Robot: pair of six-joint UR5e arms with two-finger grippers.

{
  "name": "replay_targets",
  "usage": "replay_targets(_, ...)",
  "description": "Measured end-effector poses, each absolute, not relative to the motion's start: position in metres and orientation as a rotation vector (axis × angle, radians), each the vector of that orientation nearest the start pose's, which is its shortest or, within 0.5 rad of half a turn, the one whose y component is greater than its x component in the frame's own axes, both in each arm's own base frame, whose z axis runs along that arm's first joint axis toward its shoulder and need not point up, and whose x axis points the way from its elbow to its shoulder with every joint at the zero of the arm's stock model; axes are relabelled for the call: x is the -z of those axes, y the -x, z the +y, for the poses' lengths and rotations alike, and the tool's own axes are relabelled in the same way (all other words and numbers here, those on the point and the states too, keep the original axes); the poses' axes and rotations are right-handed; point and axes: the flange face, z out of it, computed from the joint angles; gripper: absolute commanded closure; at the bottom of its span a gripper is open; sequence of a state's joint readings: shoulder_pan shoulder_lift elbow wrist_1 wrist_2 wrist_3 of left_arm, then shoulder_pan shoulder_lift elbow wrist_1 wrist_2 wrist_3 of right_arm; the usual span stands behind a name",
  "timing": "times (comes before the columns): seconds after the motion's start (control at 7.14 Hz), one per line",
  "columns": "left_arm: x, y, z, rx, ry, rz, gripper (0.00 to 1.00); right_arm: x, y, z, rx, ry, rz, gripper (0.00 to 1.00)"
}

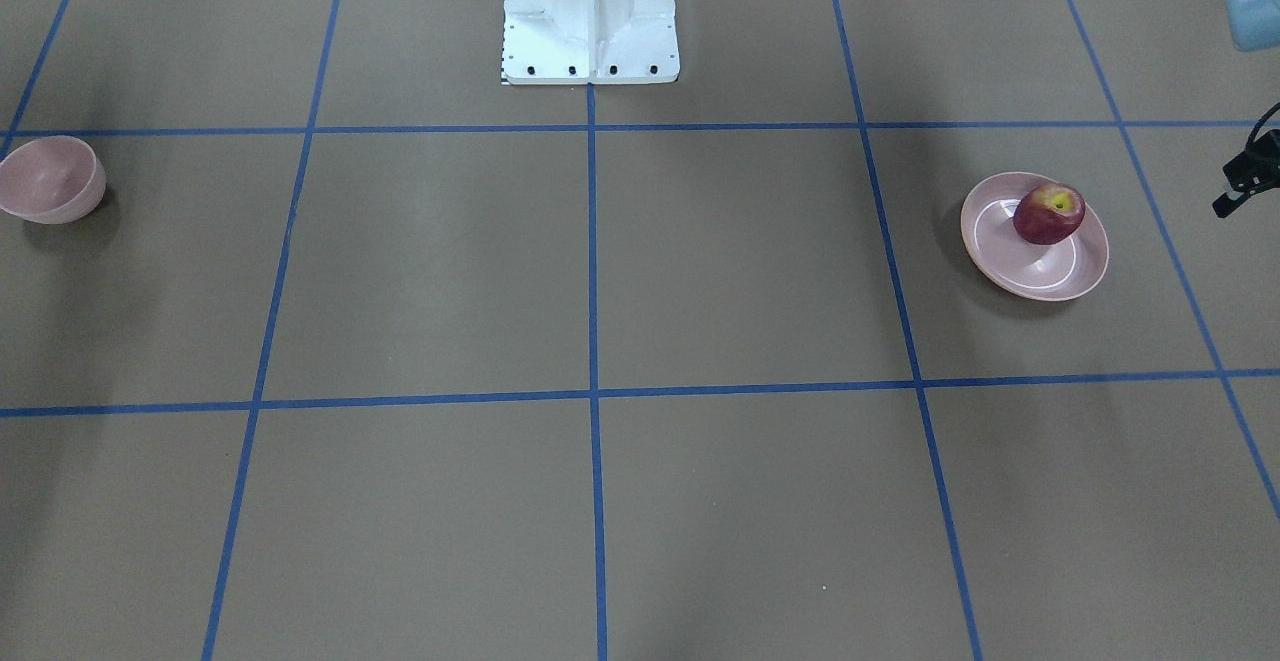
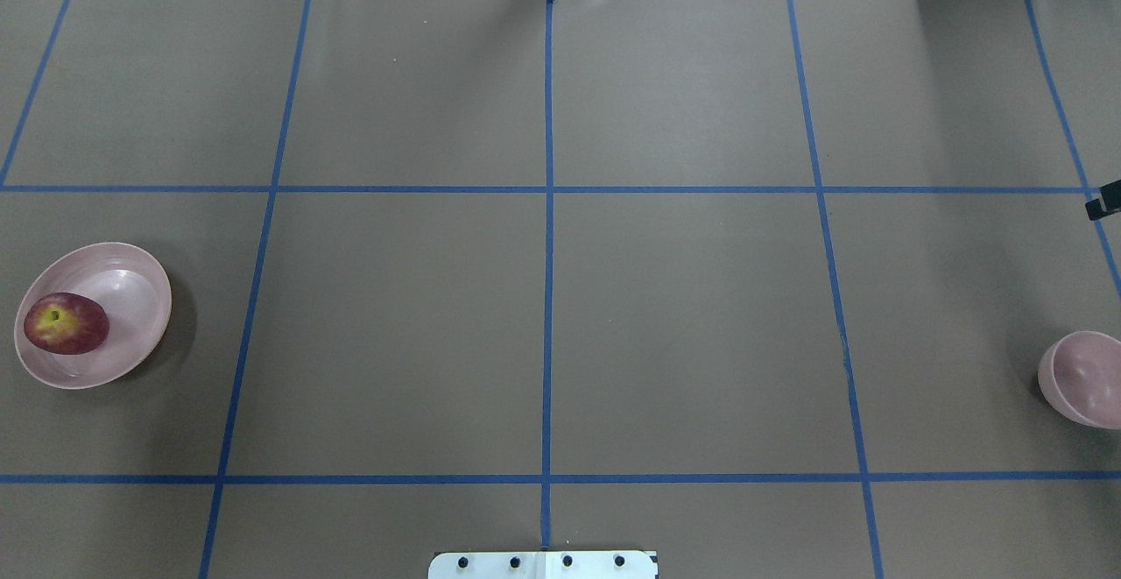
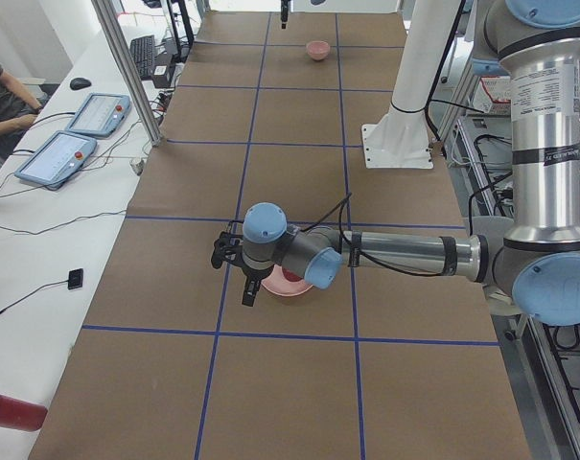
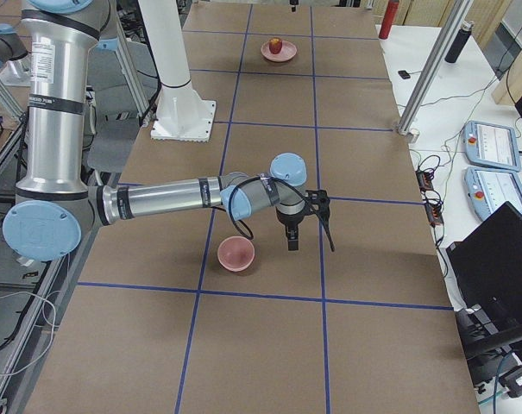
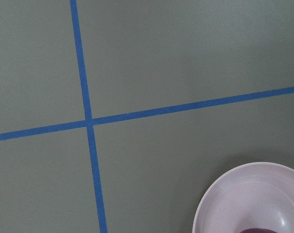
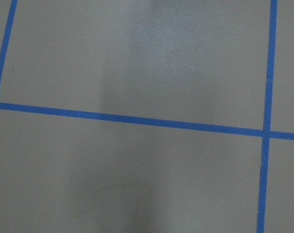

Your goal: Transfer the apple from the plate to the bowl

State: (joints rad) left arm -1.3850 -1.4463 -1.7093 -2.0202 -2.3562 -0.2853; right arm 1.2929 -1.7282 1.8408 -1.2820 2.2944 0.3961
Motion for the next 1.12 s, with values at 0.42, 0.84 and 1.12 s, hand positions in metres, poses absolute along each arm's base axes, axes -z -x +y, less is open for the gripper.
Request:
replay_targets(0.42, -0.596, -0.023, -0.463, -0.09, -0.25, 0.852, 0.02, -0.601, 0.065, -0.383, -0.008, -0.075, -0.82, 0.02)
replay_targets(0.84, -0.595, -0.023, -0.463, -0.091, -0.251, 0.852, 0.02, -0.617, 0.096, -0.369, -0.001, -0.007, -0.811, 0.02)
replay_targets(1.12, -0.595, -0.023, -0.463, -0.091, -0.251, 0.852, 0.02, -0.629, 0.101, -0.366, 0.008, 0.014, -0.798, 0.02)
